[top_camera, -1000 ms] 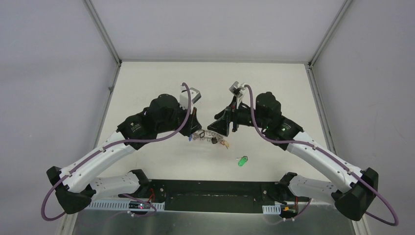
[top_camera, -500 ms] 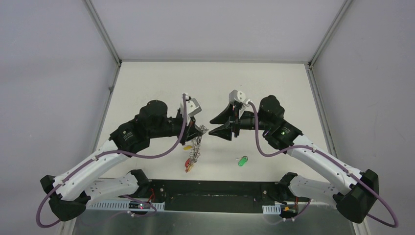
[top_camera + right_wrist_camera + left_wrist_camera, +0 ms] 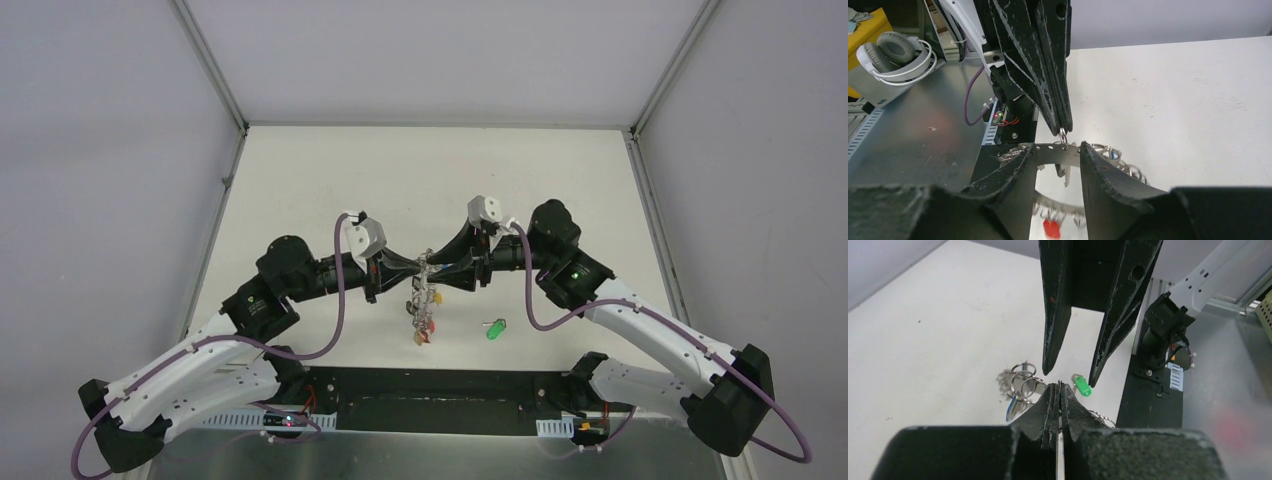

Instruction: Put the keys on the keyring

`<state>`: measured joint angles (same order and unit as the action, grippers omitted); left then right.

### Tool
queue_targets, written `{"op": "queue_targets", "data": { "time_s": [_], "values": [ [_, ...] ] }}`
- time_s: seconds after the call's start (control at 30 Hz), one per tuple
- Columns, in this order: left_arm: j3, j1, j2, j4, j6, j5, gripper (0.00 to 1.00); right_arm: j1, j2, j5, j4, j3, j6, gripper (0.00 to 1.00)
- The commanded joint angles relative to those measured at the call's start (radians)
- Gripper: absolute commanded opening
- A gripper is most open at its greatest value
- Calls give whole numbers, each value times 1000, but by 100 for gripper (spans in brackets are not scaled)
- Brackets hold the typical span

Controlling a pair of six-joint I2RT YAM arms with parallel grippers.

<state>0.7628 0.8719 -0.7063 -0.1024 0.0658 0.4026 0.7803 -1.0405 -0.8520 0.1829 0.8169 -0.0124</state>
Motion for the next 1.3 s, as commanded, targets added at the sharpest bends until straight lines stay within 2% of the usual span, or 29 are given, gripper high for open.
{"op": "queue_targets", "data": {
  "time_s": [0.0, 0.43, 0.53, 0.7, 0.83, 1.03, 1.2, 1.27],
  "values": [
    [-5, 11, 32, 218, 15, 27, 0, -1, 31, -51, 58, -5, 45, 38],
    [-12, 10, 13, 266, 39, 65, 0, 6, 4, 14, 114, 6, -19, 36],
    [-19, 12, 14, 270, 40, 60, 0, 8, 2, 19, 122, 9, -30, 29],
    [-24, 12, 18, 274, 39, 53, 0, 11, 4, 16, 133, 10, -39, 23],
    [-27, 11, 21, 276, 41, 50, 0, 14, 4, 8, 146, 9, -45, 22],
    [-31, 11, 21, 290, 51, 53, 0, 24, -22, -13, 147, 14, -49, 13],
    [-39, 12, 22, 297, 58, 53, 0, 33, -36, -13, 145, 27, -57, 0],
    [-44, 12, 31, 296, 57, 47, 0, 33, -36, -12, 132, 33, -54, 0]
  ]
}}
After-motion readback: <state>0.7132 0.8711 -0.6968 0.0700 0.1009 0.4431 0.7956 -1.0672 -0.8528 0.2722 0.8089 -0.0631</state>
